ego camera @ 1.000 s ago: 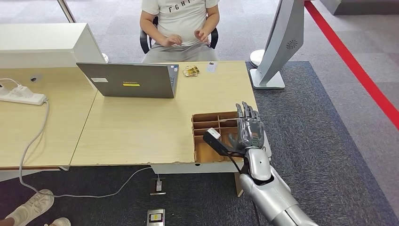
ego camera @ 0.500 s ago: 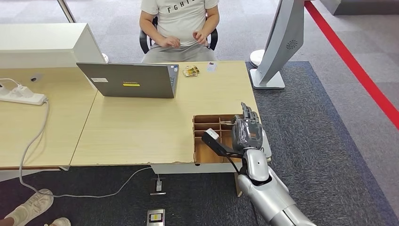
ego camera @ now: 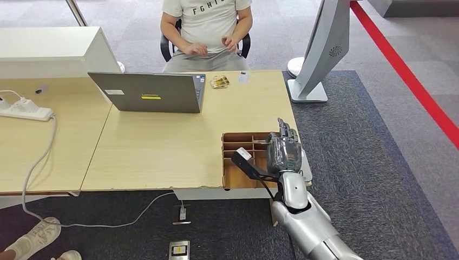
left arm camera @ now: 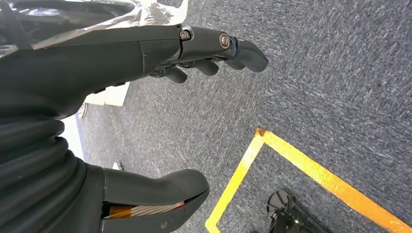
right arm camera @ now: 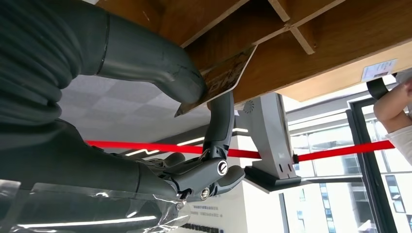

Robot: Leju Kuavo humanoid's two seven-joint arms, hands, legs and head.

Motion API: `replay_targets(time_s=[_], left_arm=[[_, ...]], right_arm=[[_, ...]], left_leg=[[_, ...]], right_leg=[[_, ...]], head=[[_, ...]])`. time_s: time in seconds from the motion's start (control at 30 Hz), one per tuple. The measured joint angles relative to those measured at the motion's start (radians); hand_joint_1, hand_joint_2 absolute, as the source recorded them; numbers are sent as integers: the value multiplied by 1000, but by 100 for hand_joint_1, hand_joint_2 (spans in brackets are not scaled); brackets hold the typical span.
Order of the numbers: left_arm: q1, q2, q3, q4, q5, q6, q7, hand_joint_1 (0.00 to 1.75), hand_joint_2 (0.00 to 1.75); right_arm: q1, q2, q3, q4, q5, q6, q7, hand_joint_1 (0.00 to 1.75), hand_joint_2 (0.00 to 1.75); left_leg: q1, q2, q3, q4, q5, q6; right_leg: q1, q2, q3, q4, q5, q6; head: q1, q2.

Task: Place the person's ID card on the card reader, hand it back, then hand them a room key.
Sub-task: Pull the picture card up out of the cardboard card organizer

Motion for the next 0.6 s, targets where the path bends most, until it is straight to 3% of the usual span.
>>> replay_targets(time_s=[0.6], left_arm=[[1,-4,0,0,-4,2,-7,0,175]], right_arm=[[-29,47,0,23,-28,-151,-110,175,175]], left_leg=[[0,0,0,0,0,0]], right_leg=[[0,0,0,0,0,0]], head=[[0,0]])
